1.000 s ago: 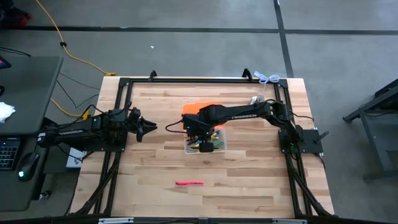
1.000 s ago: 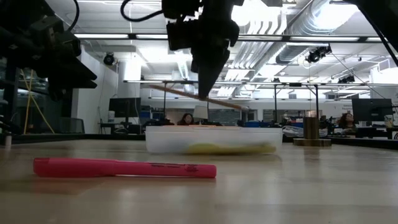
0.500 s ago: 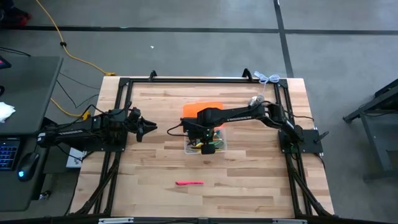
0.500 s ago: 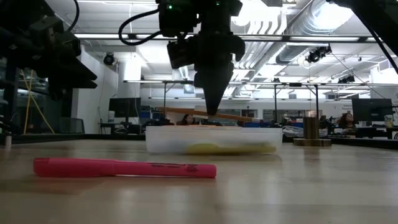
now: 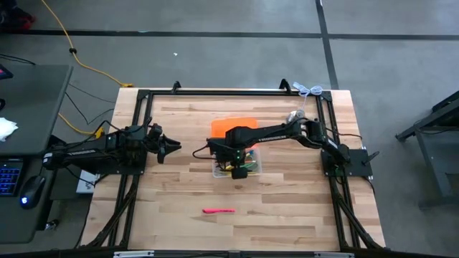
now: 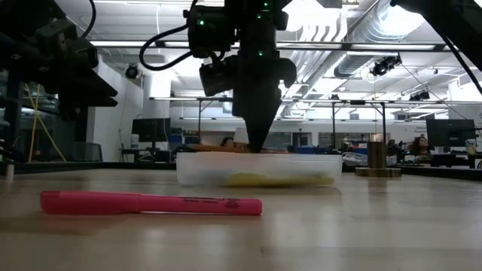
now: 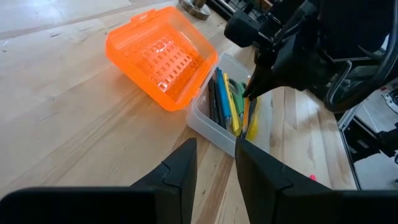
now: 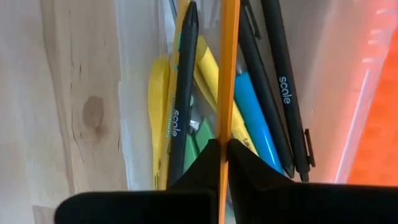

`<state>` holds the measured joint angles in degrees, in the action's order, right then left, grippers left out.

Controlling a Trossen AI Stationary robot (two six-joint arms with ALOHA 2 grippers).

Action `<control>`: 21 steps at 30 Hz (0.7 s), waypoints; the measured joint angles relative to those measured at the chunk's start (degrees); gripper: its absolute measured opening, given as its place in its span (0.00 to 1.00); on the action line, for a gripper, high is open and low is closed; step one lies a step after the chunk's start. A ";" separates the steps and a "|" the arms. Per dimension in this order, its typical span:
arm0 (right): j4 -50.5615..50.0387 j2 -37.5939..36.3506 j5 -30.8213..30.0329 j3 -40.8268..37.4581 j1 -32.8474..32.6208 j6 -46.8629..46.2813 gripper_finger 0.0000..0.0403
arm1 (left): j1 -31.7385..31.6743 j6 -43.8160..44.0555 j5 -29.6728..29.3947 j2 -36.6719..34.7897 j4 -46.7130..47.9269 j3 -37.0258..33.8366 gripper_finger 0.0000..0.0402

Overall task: Pick & place school supplies into a supply box
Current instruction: Put the orange pencil into the orange supply box

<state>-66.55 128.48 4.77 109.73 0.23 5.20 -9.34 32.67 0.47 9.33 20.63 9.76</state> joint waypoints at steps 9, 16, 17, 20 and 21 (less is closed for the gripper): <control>0.95 0.07 0.03 0.00 0.13 0.21 0.00 | -0.02 0.15 0.01 0.00 -0.09 0.00 0.35; 0.92 0.07 0.00 0.00 0.15 0.23 0.00 | 0.00 0.16 0.00 0.00 -0.18 0.00 0.35; 0.88 0.07 -0.02 0.00 0.15 0.23 0.00 | -0.02 0.17 0.00 0.00 -0.20 0.00 0.35; 2.58 0.05 0.08 -2.16 0.16 -0.09 0.00 | 0.00 0.17 0.00 0.00 -0.27 0.00 0.35; 2.50 0.08 0.30 -3.17 0.17 -0.39 0.00 | -0.02 0.17 0.00 0.00 -0.32 0.00 0.35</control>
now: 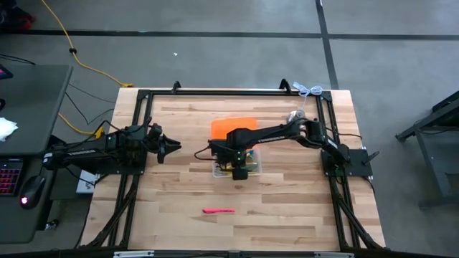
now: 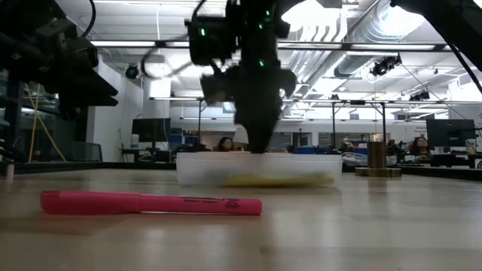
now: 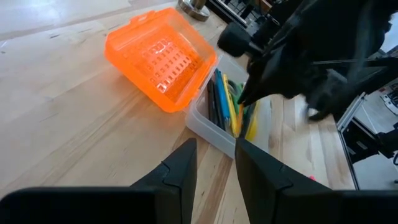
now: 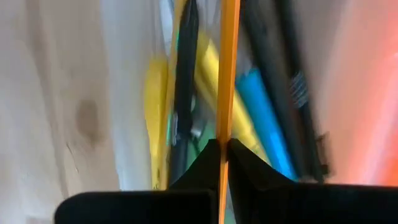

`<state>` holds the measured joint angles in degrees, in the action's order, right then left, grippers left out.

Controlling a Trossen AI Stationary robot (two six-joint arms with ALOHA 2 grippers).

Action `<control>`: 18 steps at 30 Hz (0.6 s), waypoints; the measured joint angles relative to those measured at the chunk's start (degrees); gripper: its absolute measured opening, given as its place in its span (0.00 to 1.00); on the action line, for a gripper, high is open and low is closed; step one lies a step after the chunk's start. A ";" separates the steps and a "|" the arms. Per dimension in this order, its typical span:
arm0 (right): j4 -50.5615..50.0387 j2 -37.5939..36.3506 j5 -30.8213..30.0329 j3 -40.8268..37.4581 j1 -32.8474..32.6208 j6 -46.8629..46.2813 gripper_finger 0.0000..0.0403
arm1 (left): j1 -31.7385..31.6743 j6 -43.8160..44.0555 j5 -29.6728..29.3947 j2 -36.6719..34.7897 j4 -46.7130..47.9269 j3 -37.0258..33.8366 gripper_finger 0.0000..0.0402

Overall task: Pick & place school supplies into a supply box
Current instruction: Put the orange pencil into the orange supply box

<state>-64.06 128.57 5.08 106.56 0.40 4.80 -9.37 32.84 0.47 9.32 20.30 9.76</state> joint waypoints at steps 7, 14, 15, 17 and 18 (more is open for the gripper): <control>0.88 -0.17 -0.01 -3.93 -0.49 -2.10 0.00 | 0.00 0.00 0.00 0.00 -0.12 0.00 0.35; 2.65 -0.34 0.15 -4.04 -0.83 -1.93 0.00 | 0.02 0.04 0.00 0.00 -0.11 0.00 0.35; 2.65 -0.34 0.20 -4.04 -0.83 -1.95 0.00 | 0.01 0.27 0.00 0.02 -0.12 0.00 0.35; 2.65 -0.34 0.22 -4.06 -0.72 -1.97 0.00 | 0.00 0.48 0.00 0.02 -0.12 0.00 0.35; 2.67 -0.35 0.25 -4.06 -0.69 -1.95 0.00 | 0.02 0.48 0.00 0.02 -0.12 0.00 0.35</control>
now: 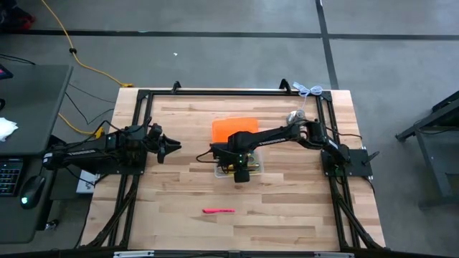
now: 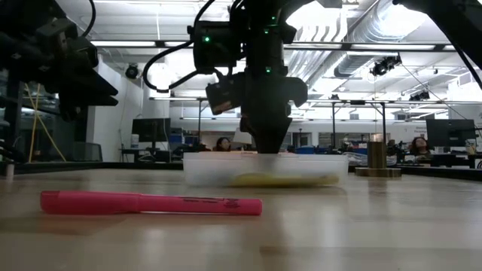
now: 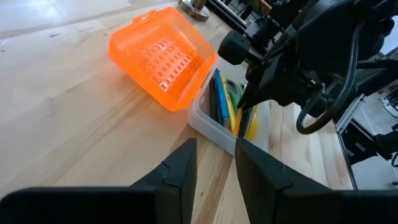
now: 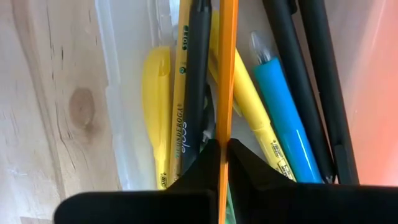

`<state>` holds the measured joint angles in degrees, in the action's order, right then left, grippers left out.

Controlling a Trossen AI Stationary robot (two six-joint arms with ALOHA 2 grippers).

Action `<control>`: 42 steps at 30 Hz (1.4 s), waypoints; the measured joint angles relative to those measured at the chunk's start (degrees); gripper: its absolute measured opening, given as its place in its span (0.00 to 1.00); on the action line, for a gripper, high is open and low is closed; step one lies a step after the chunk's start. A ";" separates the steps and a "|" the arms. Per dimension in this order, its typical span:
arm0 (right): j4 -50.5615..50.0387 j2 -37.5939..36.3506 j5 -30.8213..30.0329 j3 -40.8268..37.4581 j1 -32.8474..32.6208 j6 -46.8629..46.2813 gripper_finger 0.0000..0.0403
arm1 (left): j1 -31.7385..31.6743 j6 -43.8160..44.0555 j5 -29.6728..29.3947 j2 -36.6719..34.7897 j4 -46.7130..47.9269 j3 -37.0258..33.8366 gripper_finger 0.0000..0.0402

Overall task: Pick & place school supplies into a supply box
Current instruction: Put the orange pencil into the orange supply box, then put the pink pen into the orange supply box

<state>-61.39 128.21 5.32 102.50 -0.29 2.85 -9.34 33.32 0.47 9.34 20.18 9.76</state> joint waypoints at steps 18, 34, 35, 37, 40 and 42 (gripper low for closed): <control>-2.22 -0.01 -0.46 0.91 0.03 -0.11 0.21 | -0.01 0.08 0.00 -0.02 -0.24 0.00 0.35; -14.17 -0.04 -7.90 12.46 0.03 -0.22 0.26 | 0.00 0.08 2.21 -0.01 -0.39 0.00 0.35; -15.36 -0.08 -8.58 13.03 0.03 -0.24 0.26 | 0.00 0.12 2.46 -0.02 -0.39 0.00 0.35; -17.17 -0.26 -9.40 13.77 0.03 -0.26 0.26 | 0.00 0.16 3.10 0.00 -0.39 0.00 0.35; -17.56 -1.90 -9.46 13.76 0.03 -0.26 0.26 | 0.00 0.17 3.23 0.00 -0.51 0.00 0.35; -16.95 -3.62 -9.87 13.28 0.03 -0.35 0.26 | 0.00 0.17 3.23 0.00 -0.68 0.00 0.35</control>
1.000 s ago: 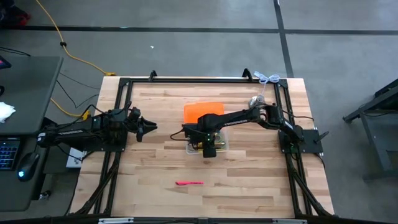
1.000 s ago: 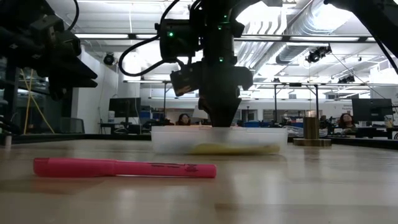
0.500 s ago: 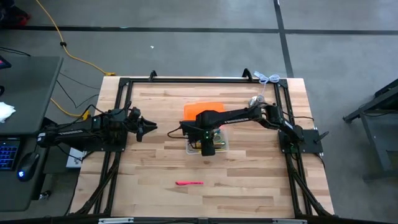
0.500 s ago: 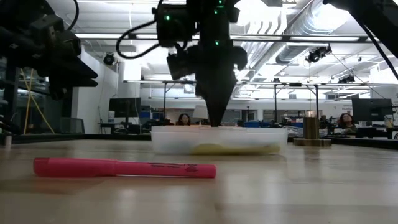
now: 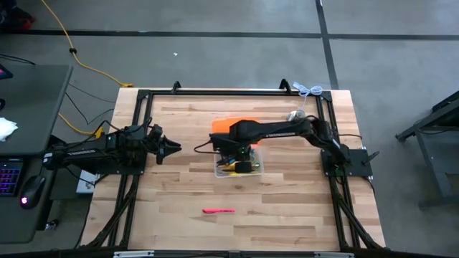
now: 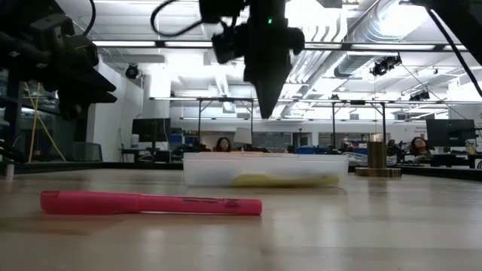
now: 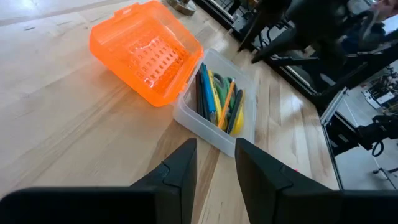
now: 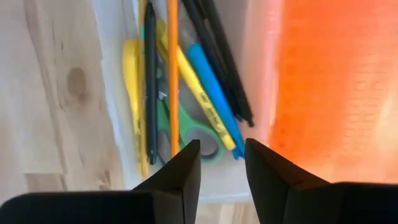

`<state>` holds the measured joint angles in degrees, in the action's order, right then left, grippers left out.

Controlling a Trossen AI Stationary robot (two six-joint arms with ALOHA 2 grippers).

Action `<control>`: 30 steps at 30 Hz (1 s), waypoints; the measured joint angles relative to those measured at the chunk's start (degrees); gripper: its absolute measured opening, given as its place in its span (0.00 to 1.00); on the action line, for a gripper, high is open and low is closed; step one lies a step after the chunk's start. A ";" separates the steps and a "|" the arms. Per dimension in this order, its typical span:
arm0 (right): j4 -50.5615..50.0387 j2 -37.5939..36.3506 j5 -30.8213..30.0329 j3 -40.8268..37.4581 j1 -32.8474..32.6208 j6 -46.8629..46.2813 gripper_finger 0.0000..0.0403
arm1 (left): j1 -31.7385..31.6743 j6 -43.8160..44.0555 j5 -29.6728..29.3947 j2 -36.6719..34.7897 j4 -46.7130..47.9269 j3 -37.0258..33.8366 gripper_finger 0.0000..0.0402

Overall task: Pick & place school supplies into a supply box
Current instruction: Put the pink pen into the orange supply box

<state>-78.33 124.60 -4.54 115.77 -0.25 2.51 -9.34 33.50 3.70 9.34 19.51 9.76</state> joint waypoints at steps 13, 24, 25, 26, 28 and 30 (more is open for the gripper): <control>0.81 -7.50 -5.33 -0.45 0.37 -0.90 0.26 | -0.01 0.20 0.32 -0.02 -0.04 0.00 0.35; -0.04 -8.77 -6.33 -0.45 1.23 1.53 0.26 | -0.02 0.90 1.33 0.00 -0.07 0.00 0.35; -0.01 -8.77 -5.90 -0.45 1.47 1.57 0.26 | 0.00 0.90 1.36 0.00 -0.07 0.00 0.35; -0.04 -8.77 -5.76 -0.45 1.68 1.57 0.26 | -0.01 0.92 1.36 -0.01 -0.07 0.00 0.35; -0.06 -8.77 -5.74 -0.45 1.98 1.53 0.26 | -0.02 0.92 1.36 0.00 -0.07 0.00 0.35; -0.19 -8.77 -5.31 -0.45 2.23 1.46 0.26 | -0.01 0.94 1.33 -0.01 -0.07 0.00 0.35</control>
<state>-78.53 115.83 -9.85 115.33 1.98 3.97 -9.36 34.44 5.04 9.33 19.44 9.76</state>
